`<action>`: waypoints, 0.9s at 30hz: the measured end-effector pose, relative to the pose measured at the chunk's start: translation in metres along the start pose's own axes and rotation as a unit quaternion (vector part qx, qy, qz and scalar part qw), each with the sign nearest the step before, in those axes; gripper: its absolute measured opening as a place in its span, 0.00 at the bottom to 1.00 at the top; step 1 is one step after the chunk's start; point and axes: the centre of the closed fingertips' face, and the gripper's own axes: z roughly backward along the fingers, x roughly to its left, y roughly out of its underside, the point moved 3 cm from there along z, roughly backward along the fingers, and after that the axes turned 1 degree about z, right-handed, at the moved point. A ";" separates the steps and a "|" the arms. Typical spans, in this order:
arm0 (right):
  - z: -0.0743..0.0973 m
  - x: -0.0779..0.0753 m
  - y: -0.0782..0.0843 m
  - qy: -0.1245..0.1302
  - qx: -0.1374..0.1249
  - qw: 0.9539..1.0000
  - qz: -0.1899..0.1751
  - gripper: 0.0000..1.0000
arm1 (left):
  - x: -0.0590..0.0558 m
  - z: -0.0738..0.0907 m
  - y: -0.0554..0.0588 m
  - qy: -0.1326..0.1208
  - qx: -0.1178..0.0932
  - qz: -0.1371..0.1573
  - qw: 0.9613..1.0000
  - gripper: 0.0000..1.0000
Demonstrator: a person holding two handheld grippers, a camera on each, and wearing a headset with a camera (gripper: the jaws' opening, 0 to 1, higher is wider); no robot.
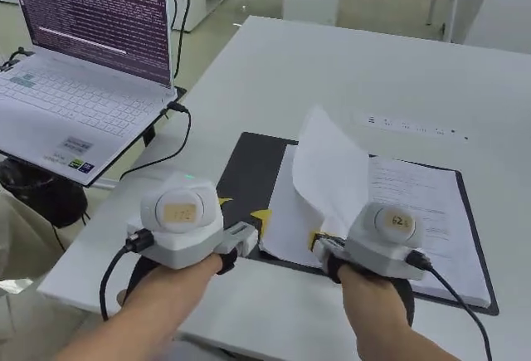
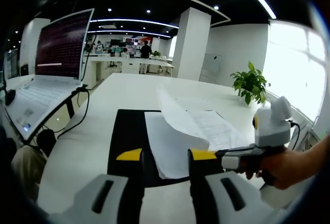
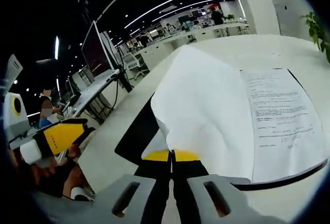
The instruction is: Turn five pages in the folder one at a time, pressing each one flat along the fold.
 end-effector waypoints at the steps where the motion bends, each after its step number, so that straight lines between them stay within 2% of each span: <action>1: -0.004 0.000 0.004 0.001 0.010 1.000 0.016 0.00 | 0.000 0.000 0.001 0.000 0.003 0.001 1.000 0.33; 5: -0.016 0.001 0.013 0.003 0.031 0.999 0.040 0.00 | 0.000 -0.001 0.006 -0.002 0.007 0.007 1.000 0.33; 6: -0.019 0.003 0.015 -0.001 0.033 0.999 0.036 0.00 | 0.000 -0.001 0.008 -0.003 0.009 0.008 1.000 0.33; 8: -0.023 0.002 0.020 0.003 0.044 0.996 0.071 0.00 | 0.000 -0.001 0.009 -0.005 0.012 0.006 1.000 0.33; 10: -0.028 0.006 0.025 -0.002 0.051 0.996 0.077 0.00 | 0.001 -0.002 0.009 -0.005 0.012 0.007 1.000 0.33; 15: -0.037 0.001 0.033 -0.002 0.064 0.994 0.088 0.00 | 0.004 -0.004 0.012 -0.009 0.017 0.011 1.000 0.33; 23: -0.039 0.002 0.033 -0.014 0.057 0.995 0.086 0.00 | 0.003 -0.008 0.018 -0.010 0.026 0.014 1.000 0.33; 27: -0.036 0.005 0.031 -0.034 0.052 0.994 0.089 0.00 | 0.002 -0.012 0.021 -0.008 0.032 0.014 0.999 0.33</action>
